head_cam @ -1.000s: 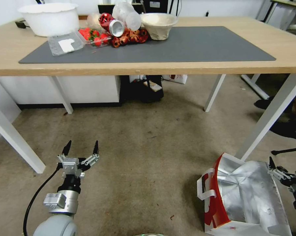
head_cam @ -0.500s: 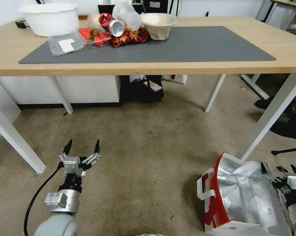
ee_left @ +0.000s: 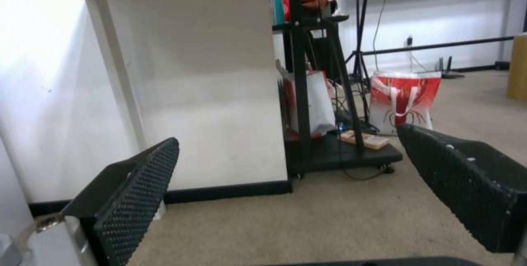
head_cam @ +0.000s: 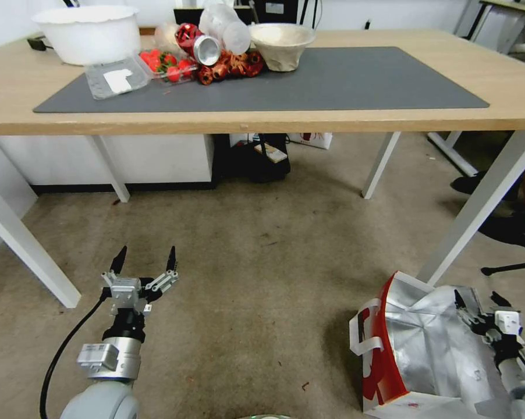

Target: Pick up the food delivery bag from the floor and place it on the table.

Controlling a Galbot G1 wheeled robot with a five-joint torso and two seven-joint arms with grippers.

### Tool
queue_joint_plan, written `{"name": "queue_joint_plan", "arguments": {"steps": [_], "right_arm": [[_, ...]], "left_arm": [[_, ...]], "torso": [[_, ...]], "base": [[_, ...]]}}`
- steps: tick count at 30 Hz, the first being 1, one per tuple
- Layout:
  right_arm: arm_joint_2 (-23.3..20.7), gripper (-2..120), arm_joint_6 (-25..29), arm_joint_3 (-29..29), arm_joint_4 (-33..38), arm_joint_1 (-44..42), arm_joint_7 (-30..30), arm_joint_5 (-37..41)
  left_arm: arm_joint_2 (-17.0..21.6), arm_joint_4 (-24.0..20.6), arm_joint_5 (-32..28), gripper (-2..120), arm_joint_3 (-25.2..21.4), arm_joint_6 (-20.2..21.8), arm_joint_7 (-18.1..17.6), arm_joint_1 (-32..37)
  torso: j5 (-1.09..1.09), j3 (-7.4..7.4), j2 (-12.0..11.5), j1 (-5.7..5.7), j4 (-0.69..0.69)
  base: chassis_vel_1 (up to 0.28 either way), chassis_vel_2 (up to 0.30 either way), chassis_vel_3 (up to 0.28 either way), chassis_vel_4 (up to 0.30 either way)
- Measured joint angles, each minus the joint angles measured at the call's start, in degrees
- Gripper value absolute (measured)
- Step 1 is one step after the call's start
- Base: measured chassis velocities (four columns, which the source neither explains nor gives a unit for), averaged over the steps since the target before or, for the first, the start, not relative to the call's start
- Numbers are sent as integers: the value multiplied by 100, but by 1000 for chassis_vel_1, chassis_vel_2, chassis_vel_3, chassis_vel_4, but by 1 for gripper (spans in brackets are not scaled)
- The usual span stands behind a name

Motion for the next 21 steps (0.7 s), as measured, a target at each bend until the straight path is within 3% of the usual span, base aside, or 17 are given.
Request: {"name": "queue_joint_plan", "arguments": {"steps": [15,17,18,21], "right_arm": [[31,10,13,-25,-3,-2,-7,-1],[31,8,13,-24,8,-2,-1,0],[36,1,13,-24,16,0,20,7],[59,0,12,-29,39,-1,71,19]], "left_arm": [[17,43,-16,99,-16,3,-45,-57],[21,49,-20,99,-15,3,-45,-65],[25,64,-23,99,-16,3,-45,-74],[27,98,-28,99,-14,2,-46,-80]], "torso": [[0,0,0,0,0],[0,0,0,0,0],[0,0,0,0,0],[0,1,0,0,0]], "base": [[0,0,0,0],[0,0,0,0],[0,0,0,0],[0,0,0,0]]}}
